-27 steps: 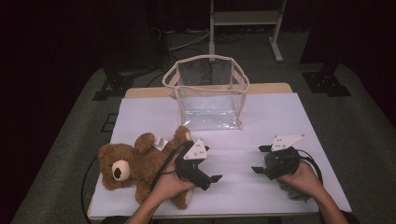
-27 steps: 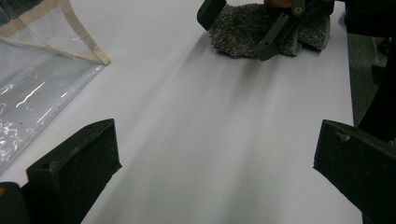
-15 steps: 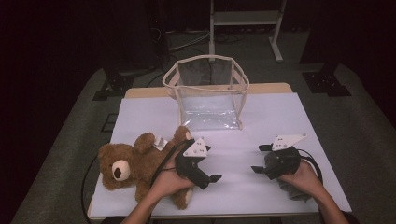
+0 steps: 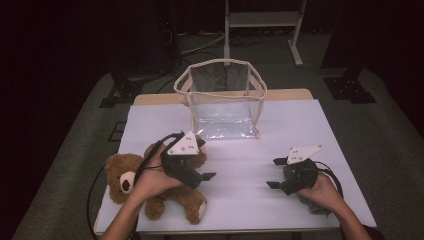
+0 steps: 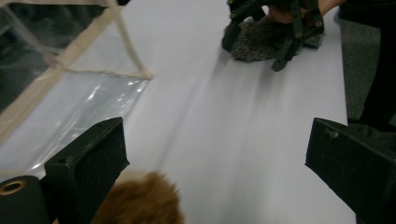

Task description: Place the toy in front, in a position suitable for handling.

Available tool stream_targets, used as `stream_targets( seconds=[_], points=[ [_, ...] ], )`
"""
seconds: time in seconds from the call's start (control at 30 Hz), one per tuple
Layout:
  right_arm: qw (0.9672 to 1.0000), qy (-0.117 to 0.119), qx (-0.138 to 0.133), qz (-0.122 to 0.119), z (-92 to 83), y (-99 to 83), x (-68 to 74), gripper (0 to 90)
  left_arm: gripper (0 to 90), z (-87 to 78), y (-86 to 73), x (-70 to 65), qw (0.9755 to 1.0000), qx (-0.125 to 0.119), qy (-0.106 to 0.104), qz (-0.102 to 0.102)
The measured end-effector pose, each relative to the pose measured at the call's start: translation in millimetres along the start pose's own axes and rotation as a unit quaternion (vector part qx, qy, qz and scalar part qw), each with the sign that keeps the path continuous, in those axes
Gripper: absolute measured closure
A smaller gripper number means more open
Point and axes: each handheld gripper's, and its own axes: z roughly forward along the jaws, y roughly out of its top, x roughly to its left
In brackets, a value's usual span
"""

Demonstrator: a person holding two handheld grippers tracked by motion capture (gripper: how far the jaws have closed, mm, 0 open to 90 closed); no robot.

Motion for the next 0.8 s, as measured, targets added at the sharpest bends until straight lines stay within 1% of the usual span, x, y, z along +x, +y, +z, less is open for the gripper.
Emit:
stream_targets(
  seconds=[0.03,0.07,0.1,0.13,0.17,0.2,0.27,0.3,0.33,0.4,0.43,0.47,0.5,0.53,0.57,0.6,0.63,0.67,0.7,0.73,0.8],
  points=[
    [1.0000,0.000,0.000,-0.001,0.1,0.1,0.0,13.4,5.4,-11.8,-2.7,5.7,0.9999,0.009,0.009,-0.001],
    [1.0000,0.000,0.000,-0.001,0.1,0.1,0.0,13.4,5.5,-11.8,-2.7,5.7,0.9999,0.009,0.009,-0.001],
    [1.0000,0.000,-0.001,-0.002,-0.1,0.5,0.3,13.4,5.5,-23.0,-6.5,10.8,0.9998,0.012,0.017,-0.004],
    [1.0000,0.000,-0.001,-0.002,-0.1,0.5,0.3,13.4,5.5,-23.0,-6.5,10.8,0.9998,0.012,0.017,-0.004],
    [1.0000,0.001,-0.002,-0.003,0.2,0.9,1.0,13.4,5.8,-33.4,-11.1,14.7,0.9996,0.016,0.022,-0.010],
    [1.0000,0.001,-0.002,-0.003,0.2,0.9,1.0,13.4,6.6,-33.4,-11.1,14.7,0.9996,0.016,0.022,-0.010],
    [1.0000,0.003,-0.001,-0.005,1.3,1.2,2.0,13.4,7.7,-42.6,-16.5,17.0,0.9992,0.021,0.032,-0.010],
    [1.0000,0.004,0.001,-0.004,2.7,1.7,3.0,13.4,7.8,-50.4,-22.7,19.9,0.9988,0.025,0.040,-0.016],
    [1.0000,0.004,0.001,-0.004,2.7,1.7,3.0,13.4,7.8,-50.4,-22.7,19.9,0.9988,0.025,0.040,-0.016],
    [0.9999,0.011,0.001,-0.003,4.7,3.0,4.5,13.4,7.8,-56.8,-29.5,23.7,0.9982,0.034,0.047,-0.018],
    [0.9999,0.015,0.000,-0.005,6.7,5.6,6.3,13.4,11.8,-62.2,-37.4,28.4,0.9978,0.041,0.049,-0.020],
    [0.9999,0.015,0.000,-0.005,6.7,5.6,6.3,13.4,12.1,-62.2,-37.4,28.4,0.9978,0.041,0.049,-0.020],
    [0.9997,0.022,-0.003,-0.010,9.9,10.7,9.4,13.3,12.1,-64.4,-41.5,31.2,0.9975,0.044,0.050,-0.024],
    [0.9997,0.022,-0.003,-0.010,9.9,10.7,9.4,13.3,12.1,-65.8,-45.7,34.2,0.9972,0.046,0.052,-0.029],
    [0.9994,0.031,-0.005,-0.016,13.8,17.4,13.1,13.4,12.2,-67.4,-53.7,39.5,0.9963,0.055,0.054,-0.039],
    [0.9994,0.031,-0.005,-0.016,13.8,17.4,13.1,13.4,12.2,-67.4,-53.7,39.5,0.9963,0.055,0.054,-0.039],
    [0.9988,0.042,-0.008,-0.023,18.3,24.5,17.0,13.4,12.5,-68.3,-60.5,43.2,0.9953,0.064,0.059,-0.043],
    [0.9988,0.042,-0.008,-0.023,18.3,24.5,17.0,13.4,12.8,-68.3,-60.5,43.2,0.9953,0.064,0.059,-0.043],
    [0.9985,0.048,-0.008,-0.026,21.0,28.1,19.5,13.4,12.8,-69.3,-65.3,45.5,0.9943,0.074,0.063,-0.043],
    [0.9977,0.060,-0.008,-0.030,26.4,34.7,24.1,13.4,14.5,-69.7,-67.8,46.8,0.9940,0.076,0.066,-0.043],
    [0.9968,0.070,-0.009,-0.038,32.6,41.5,29.3,13.4,17.8,-70.0,-71.6,48.9,0.9939,0.079,0.062,-0.047]
  ],
)
